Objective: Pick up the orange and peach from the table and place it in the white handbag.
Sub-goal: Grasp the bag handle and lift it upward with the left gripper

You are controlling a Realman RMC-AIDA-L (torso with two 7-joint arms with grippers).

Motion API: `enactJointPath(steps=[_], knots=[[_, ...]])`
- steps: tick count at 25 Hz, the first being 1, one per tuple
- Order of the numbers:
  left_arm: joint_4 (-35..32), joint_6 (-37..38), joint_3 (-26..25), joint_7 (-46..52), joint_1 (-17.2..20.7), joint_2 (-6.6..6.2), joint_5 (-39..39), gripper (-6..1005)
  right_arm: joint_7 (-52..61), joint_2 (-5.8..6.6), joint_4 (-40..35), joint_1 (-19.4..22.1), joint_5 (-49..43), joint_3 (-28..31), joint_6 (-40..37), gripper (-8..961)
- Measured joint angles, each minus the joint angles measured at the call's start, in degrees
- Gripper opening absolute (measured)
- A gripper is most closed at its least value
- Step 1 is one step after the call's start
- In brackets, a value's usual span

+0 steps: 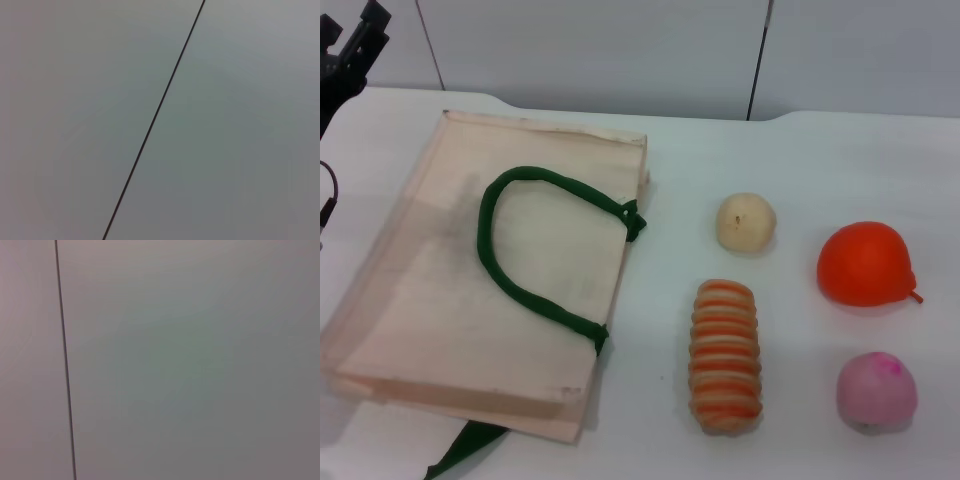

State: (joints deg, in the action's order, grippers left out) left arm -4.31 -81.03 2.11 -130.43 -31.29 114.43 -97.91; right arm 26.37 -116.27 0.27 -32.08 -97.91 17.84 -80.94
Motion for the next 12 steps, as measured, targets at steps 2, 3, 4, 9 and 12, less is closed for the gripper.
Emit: enactJointPath(steps=[2,3,4,9,12], knots=[[0.00,0.00,0.00,0.00,0.00,0.00,0.01,861,0.00,0.00,-0.01,0.00,0.00,0.00,0.00,763],[0.00,0.00,0.00,0.00,0.00,0.00,0.01,861,0.00,0.00,-0.01,0.00,0.00,0.00,0.00,762],[0.00,0.00,0.00,0.01,0.00,0.00,0.02,861,0.00,0.00,-0.03,0.00,0.00,0.00,0.00,762],[0.00,-0.01,0.00,0.13,0.00,0.00,0.05,861,0.00,0.00,-0.07,-0.10,0.00,0.00,0.56,763],[0.00,0.03,0.00,0.80,0.00,-0.01,0.51,861,0.00,0.00,-0.02,-0.31,0.00,-0.03,1.28,763]])
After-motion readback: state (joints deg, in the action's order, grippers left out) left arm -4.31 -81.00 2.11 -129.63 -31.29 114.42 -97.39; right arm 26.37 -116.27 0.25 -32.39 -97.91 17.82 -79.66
